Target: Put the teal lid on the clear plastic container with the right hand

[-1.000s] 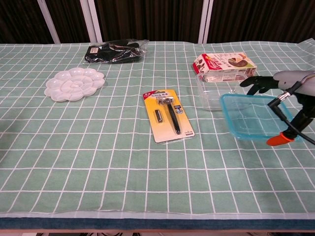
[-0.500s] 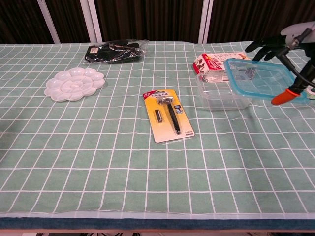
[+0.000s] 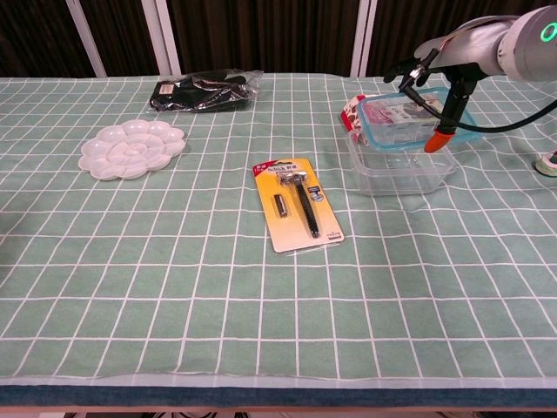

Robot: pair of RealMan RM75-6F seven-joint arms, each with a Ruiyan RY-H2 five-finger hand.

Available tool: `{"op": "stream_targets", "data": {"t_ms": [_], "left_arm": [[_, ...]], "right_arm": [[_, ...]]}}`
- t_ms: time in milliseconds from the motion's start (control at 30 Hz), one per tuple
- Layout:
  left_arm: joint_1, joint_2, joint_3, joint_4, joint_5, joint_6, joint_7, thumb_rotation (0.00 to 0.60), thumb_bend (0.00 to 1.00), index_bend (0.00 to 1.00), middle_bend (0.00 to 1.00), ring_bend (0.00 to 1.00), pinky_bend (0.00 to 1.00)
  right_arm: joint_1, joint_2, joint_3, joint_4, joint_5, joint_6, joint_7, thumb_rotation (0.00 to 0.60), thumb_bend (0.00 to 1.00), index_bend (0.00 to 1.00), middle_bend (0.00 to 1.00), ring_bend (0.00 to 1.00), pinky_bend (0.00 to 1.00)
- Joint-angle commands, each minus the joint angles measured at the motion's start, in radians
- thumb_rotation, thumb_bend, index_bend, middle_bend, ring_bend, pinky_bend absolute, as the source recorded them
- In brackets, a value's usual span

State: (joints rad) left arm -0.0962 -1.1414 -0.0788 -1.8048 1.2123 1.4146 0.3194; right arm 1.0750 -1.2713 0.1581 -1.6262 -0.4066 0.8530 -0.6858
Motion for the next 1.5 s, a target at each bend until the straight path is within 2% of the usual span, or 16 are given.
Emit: {"op": "stream_targets", "data": {"t_ms": [33, 333, 533, 1133, 1500], "left_arm": [[-0.001, 0.002, 0.000, -0.002, -0.002, -0.002, -0.001, 0.600, 0.53, 0.02, 0.00, 0.00, 0.00], [-0.003, 0.007, 0.001, -0.006, -0.008, -0.007, -0.005, 0.600, 0.53, 0.02, 0.00, 0.00, 0.00], [-0.005, 0.009, 0.002, -0.008, -0.012, -0.009, -0.006, 0.600, 0.53, 0.02, 0.00, 0.00, 0.00], [-0.009, 0.012, 0.002, -0.012, -0.025, -0.012, -0.001, 0.600, 0.53, 0.02, 0.00, 0.00, 0.00], [-0.011, 0.012, 0.003, -0.013, -0.031, -0.011, 0.003, 0.600, 0.53, 0.02, 0.00, 0.00, 0.00]], "right_arm": [[0.018, -0.016, -0.005, 0.027, 0.023, -0.021, -0.001, 0.600, 0.31, 0.00, 0.48, 0.12, 0.00], [0.056, -0.022, -0.009, 0.054, 0.110, -0.063, 0.014, 0.600, 0.31, 0.00, 0.48, 0.12, 0.00], [0.073, -0.037, -0.028, 0.065, 0.141, -0.049, 0.009, 0.600, 0.31, 0.00, 0.48, 0.12, 0.00], [0.042, -0.116, -0.044, 0.131, 0.015, -0.023, 0.082, 0.600, 0.31, 0.00, 0.48, 0.12, 0.00], [0.038, -0.116, -0.045, 0.143, 0.010, -0.034, 0.094, 0.600, 0.31, 0.00, 0.48, 0.12, 0.00]]}}
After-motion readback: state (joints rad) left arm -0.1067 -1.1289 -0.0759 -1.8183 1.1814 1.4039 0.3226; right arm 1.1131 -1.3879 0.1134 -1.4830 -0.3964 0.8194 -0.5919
